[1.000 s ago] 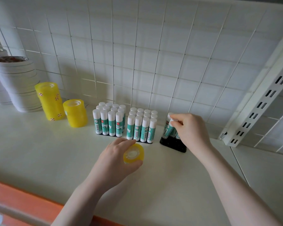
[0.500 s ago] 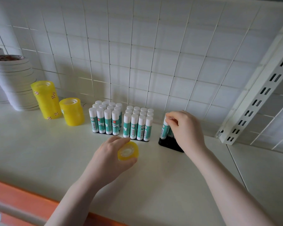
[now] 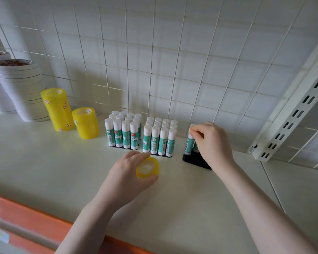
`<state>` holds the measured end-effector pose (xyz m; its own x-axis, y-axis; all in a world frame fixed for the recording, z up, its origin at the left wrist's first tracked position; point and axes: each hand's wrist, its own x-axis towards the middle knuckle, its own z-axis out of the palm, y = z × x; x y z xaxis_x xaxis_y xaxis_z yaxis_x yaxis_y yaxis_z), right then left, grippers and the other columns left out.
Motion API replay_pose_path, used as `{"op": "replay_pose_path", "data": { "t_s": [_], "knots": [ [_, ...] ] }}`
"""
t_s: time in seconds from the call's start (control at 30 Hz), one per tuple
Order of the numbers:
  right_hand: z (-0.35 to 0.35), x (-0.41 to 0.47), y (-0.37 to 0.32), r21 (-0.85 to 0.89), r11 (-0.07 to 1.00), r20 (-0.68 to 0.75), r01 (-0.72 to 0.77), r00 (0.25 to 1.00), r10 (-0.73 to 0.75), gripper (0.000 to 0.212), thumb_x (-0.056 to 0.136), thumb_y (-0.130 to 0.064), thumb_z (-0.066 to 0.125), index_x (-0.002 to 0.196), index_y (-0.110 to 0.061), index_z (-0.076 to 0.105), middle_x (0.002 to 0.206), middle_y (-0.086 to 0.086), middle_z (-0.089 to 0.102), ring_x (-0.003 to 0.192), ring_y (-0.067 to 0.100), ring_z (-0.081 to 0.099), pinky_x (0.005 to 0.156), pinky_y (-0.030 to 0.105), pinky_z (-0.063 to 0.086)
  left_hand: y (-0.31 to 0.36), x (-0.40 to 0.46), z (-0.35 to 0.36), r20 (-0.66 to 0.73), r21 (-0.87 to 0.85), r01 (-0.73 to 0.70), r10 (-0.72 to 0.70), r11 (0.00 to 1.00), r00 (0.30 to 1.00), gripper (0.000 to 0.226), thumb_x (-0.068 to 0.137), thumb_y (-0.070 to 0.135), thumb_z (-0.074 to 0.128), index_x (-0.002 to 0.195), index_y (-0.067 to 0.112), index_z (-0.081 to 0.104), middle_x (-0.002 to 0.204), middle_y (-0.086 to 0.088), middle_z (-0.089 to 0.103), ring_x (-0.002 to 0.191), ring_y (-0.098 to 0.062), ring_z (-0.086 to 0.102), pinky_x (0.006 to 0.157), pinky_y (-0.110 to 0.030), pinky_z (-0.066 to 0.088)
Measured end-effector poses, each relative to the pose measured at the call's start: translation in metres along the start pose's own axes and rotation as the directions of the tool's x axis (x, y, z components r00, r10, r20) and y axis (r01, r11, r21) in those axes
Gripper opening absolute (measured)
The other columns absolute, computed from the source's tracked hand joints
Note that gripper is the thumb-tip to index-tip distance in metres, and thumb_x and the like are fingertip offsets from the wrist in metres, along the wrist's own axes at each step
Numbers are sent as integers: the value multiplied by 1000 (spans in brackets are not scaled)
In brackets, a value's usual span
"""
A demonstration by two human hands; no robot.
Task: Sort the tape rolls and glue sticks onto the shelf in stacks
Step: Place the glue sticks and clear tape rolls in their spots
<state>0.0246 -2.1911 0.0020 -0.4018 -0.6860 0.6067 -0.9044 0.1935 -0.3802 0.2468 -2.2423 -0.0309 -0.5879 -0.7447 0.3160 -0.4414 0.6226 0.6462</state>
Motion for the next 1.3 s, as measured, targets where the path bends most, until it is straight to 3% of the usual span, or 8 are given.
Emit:
{"op": "replay_pose_path", "data": {
  "t_s": [0.2,0.57,0.7,0.83,1.0,1.1,1.17,1.3],
  "knots": [
    [-2,-5,2,-27,998,-35,50,998,-51,10,82,-3,62,76,-6,69,65,10,56,60,34,51,56,30,33,2,0,-2,1,-14,1,-1,1000,1000,81,54,67,52,124,27,57,106,19,46,95,-5,50,81,-16,36],
    [-11,-11,-2,-119,985,-101,125,985,-137,7,77,-6,71,78,-12,68,77,3,62,70,31,60,51,37,50,11,-5,-10,-32,47,-42,44,998,999,58,75,37,73,128,27,53,110,19,43,105,-8,50,79,-10,29],
    [-16,-14,-8,-121,971,-124,208,967,-223,8,77,-6,72,77,-11,66,77,4,62,70,31,61,56,34,49,8,-8,-17,-85,99,-6,14,995,996,62,71,47,71,127,26,55,114,15,49,104,-9,52,80,-14,32],
    [-19,-26,-19,-90,960,-126,263,954,-273,6,79,-12,62,73,-13,65,75,3,62,71,29,62,59,32,49,-1,-8,-28,-142,149,45,-24,988,990,78,59,67,48,122,23,59,111,12,54,100,-12,56,80,-18,36],
    [-11,-33,-45,-56,953,-76,299,950,-303,9,74,-19,58,74,-17,67,69,-3,61,61,22,59,52,25,42,-12,-6,-60,-198,194,115,-76,974,977,70,62,55,59,123,22,59,113,7,56,97,-16,57,78,-21,35],
    [0,-36,-65,-38,948,-30,315,948,-316,8,72,-21,60,74,-18,67,69,-4,62,62,22,61,52,25,44,-23,-3,-82,-217,201,103,-58,974,975,76,58,63,56,122,22,59,113,6,56,93,-18,57,75,-23,36],
    [11,-36,-77,-49,949,-3,312,950,-313,3,71,-18,69,74,-18,66,69,-4,61,62,23,60,52,26,46,-34,3,-99,-222,204,89,-43,975,974,71,63,57,69,123,20,59,115,4,56,94,-19,57,75,-22,35],
    [36,-41,-108,-95,963,58,252,967,-248,25,58,-10,84,72,-20,67,66,-5,60,58,21,61,49,23,45,-64,22,-135,-201,208,13,30,978,979,61,70,34,78,126,18,57,121,1,55,99,-20,57,76,-19,32]
  ]
}}
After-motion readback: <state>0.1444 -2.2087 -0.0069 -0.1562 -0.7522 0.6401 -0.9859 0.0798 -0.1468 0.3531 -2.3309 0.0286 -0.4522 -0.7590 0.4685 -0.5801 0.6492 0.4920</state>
